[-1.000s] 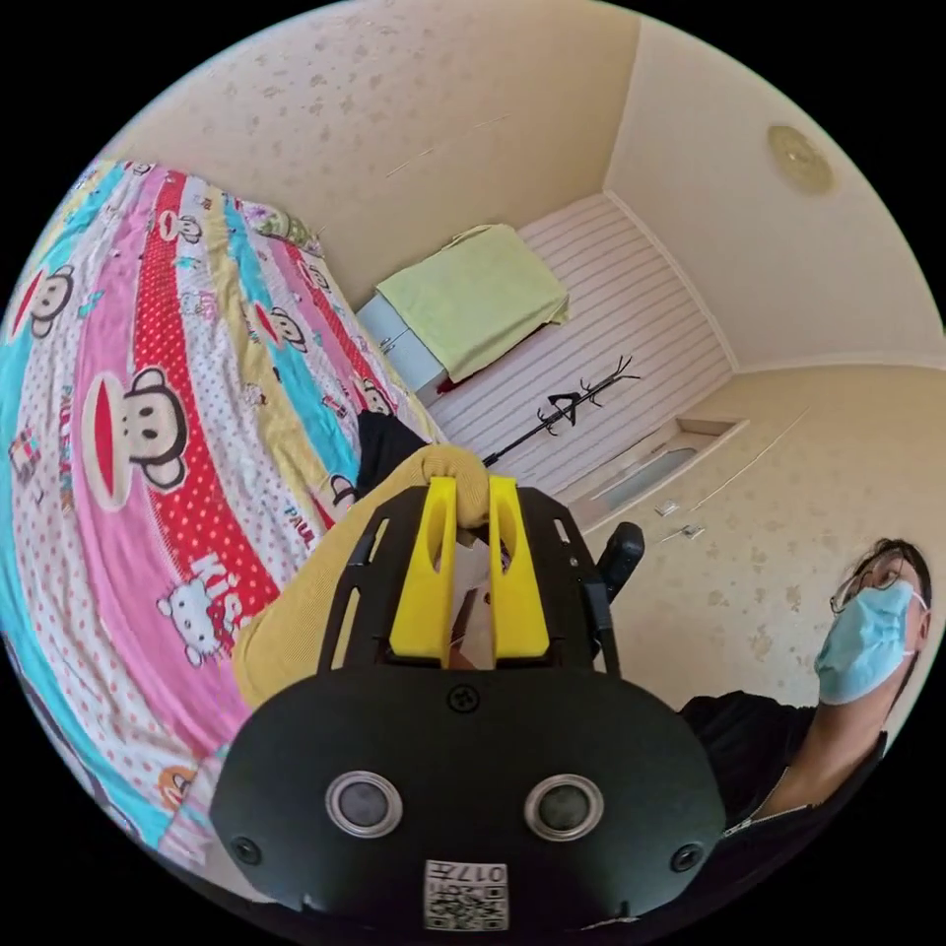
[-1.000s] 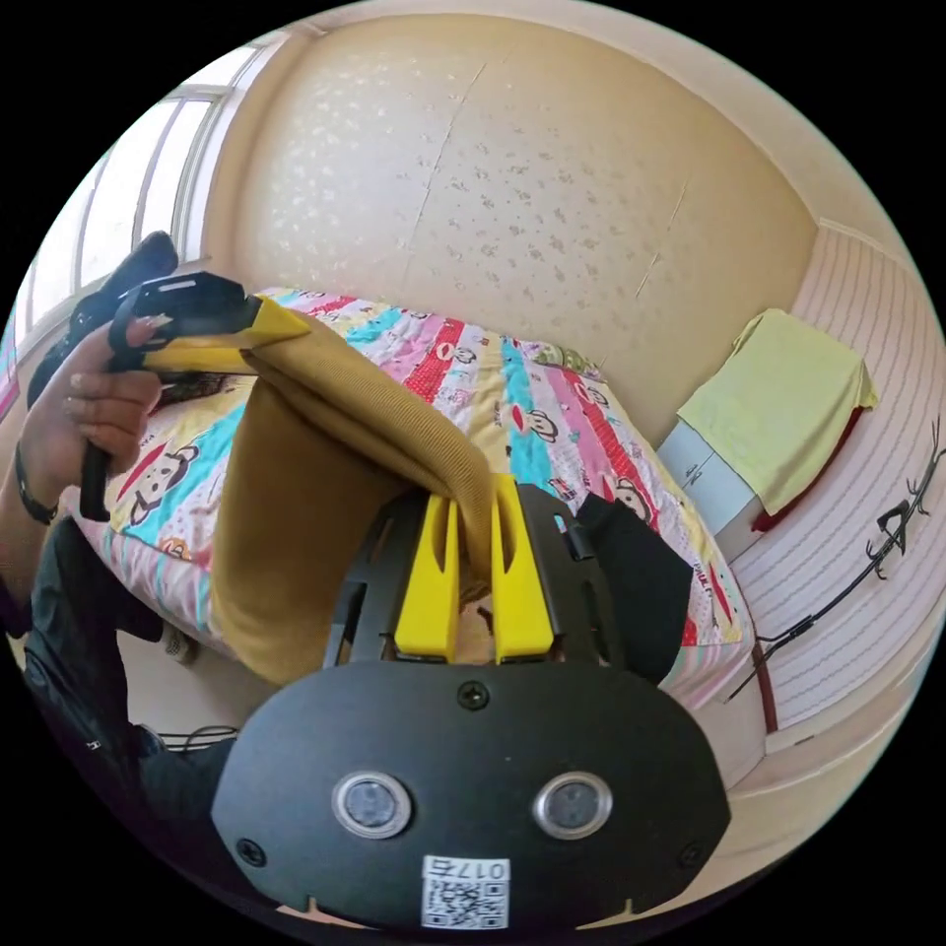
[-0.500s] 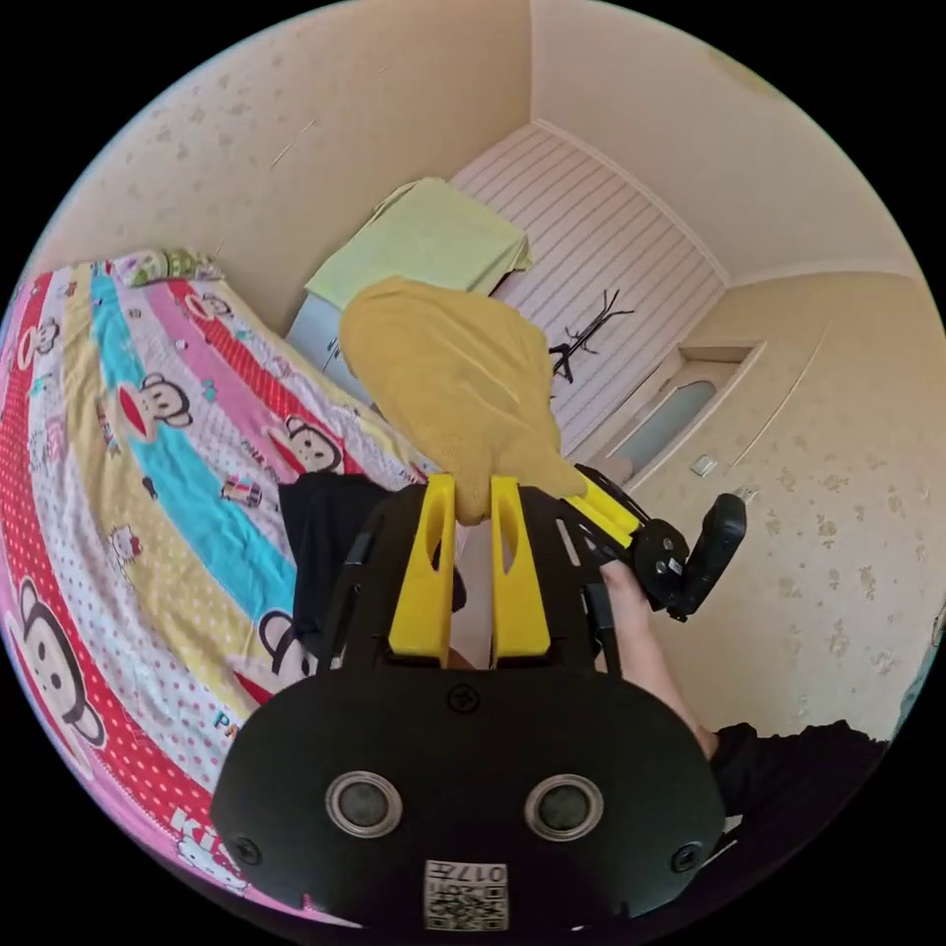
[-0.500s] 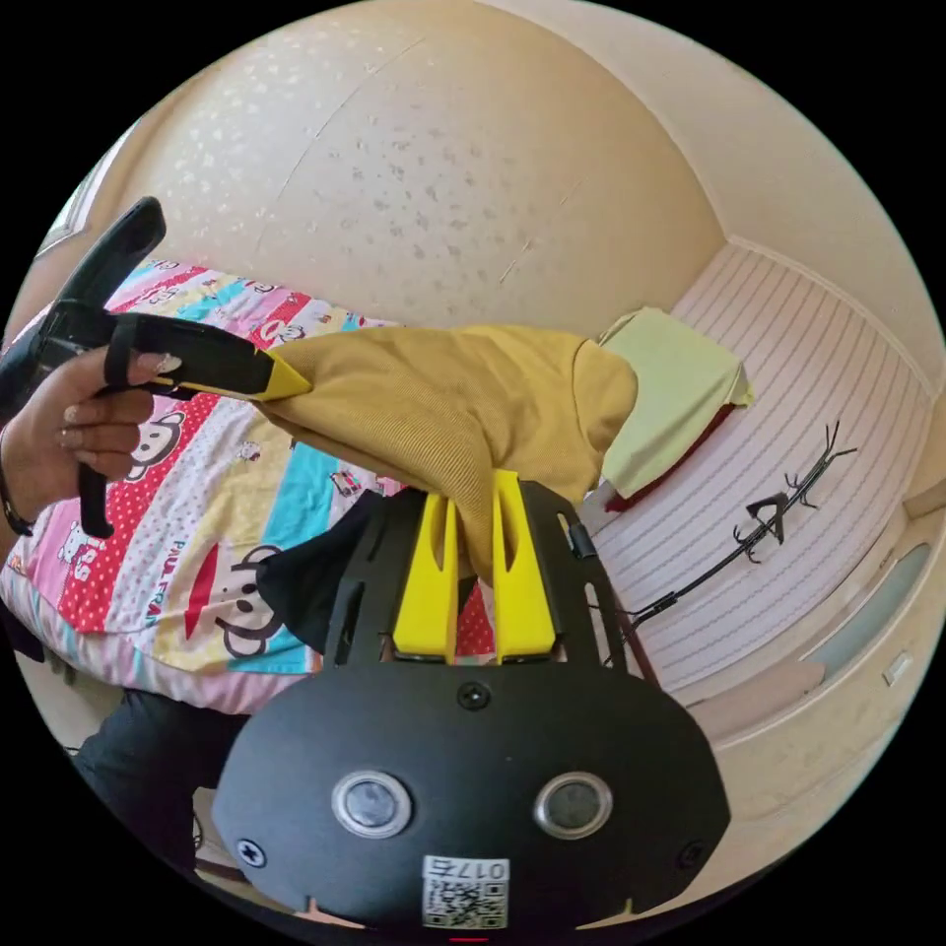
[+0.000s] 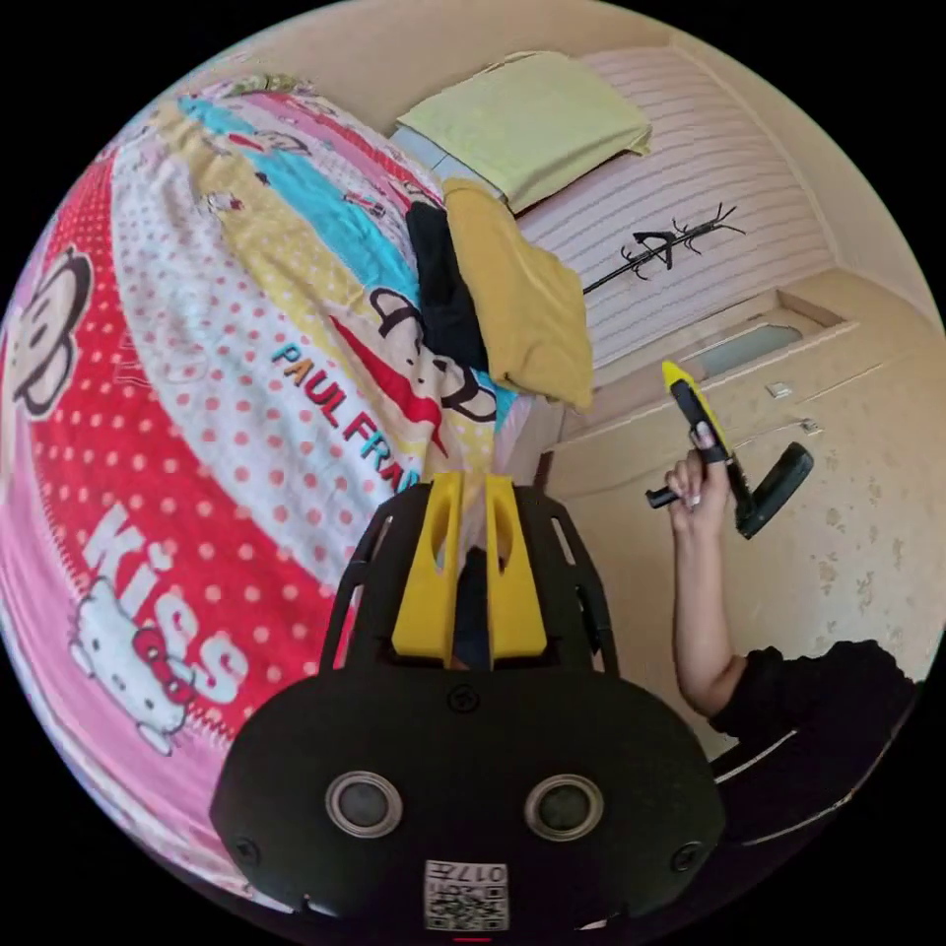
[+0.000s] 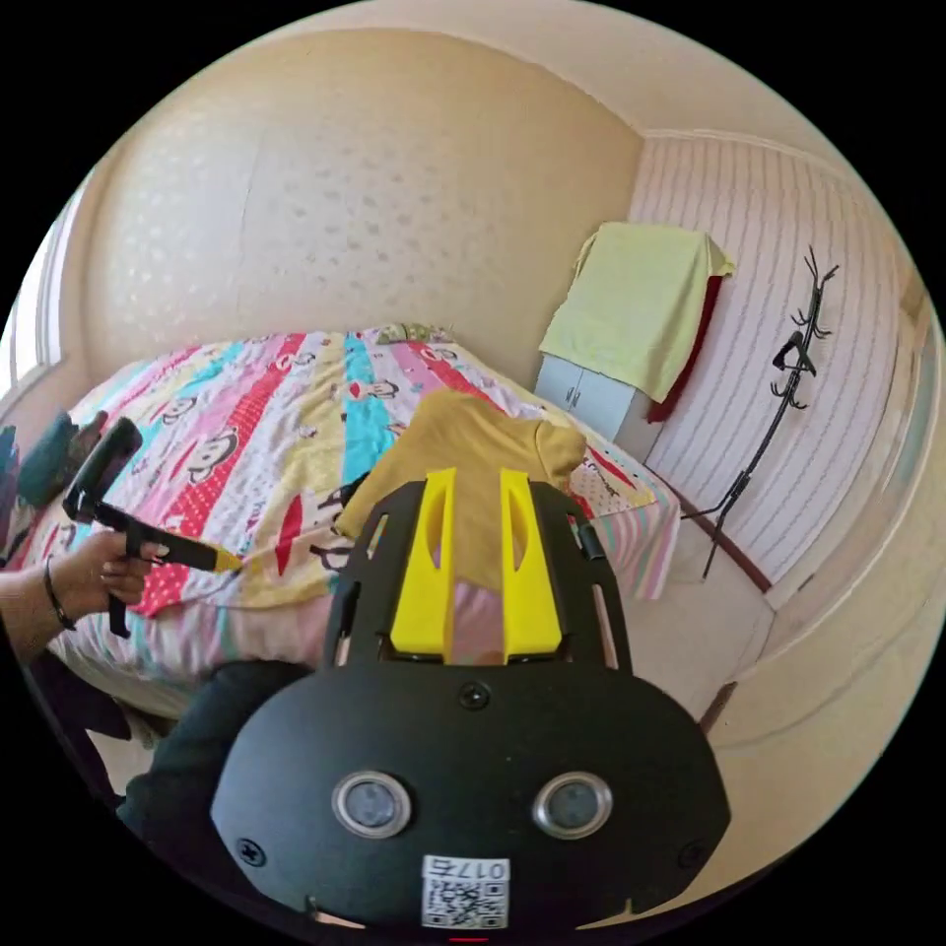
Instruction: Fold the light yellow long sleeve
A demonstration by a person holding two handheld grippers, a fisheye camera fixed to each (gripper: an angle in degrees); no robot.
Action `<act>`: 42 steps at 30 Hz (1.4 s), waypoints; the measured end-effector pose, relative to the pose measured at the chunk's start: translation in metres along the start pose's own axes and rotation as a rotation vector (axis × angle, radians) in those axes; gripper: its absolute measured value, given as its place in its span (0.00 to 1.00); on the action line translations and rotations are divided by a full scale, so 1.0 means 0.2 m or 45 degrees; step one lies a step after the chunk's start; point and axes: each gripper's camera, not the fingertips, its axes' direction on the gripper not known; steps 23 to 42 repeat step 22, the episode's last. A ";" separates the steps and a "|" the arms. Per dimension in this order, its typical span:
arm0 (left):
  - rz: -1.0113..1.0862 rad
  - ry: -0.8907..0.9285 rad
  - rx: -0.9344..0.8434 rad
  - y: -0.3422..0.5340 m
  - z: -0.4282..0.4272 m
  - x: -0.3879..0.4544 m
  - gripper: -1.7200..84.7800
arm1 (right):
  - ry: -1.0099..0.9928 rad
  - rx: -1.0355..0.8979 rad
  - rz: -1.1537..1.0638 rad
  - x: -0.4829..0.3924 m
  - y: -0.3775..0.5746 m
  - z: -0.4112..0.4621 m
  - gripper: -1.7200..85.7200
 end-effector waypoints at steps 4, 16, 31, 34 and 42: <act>-0.047 -0.287 -0.021 0.24 -0.07 0.03 0.05 | -0.135 -0.319 0.123 0.11 -0.07 0.38 0.12; -0.430 -0.585 0.584 1.68 -0.97 0.06 0.07 | -0.340 -0.504 0.164 -0.09 -0.16 0.45 0.10; -0.365 -1.878 1.008 2.30 -1.49 0.67 0.19 | -0.611 -0.538 0.068 -0.42 -0.04 0.26 0.10; -0.365 -1.878 1.008 2.30 -1.49 0.67 0.19 | -0.611 -0.538 0.068 -0.42 -0.04 0.26 0.10; -0.365 -1.878 1.008 2.30 -1.49 0.67 0.19 | -0.611 -0.538 0.068 -0.42 -0.04 0.26 0.10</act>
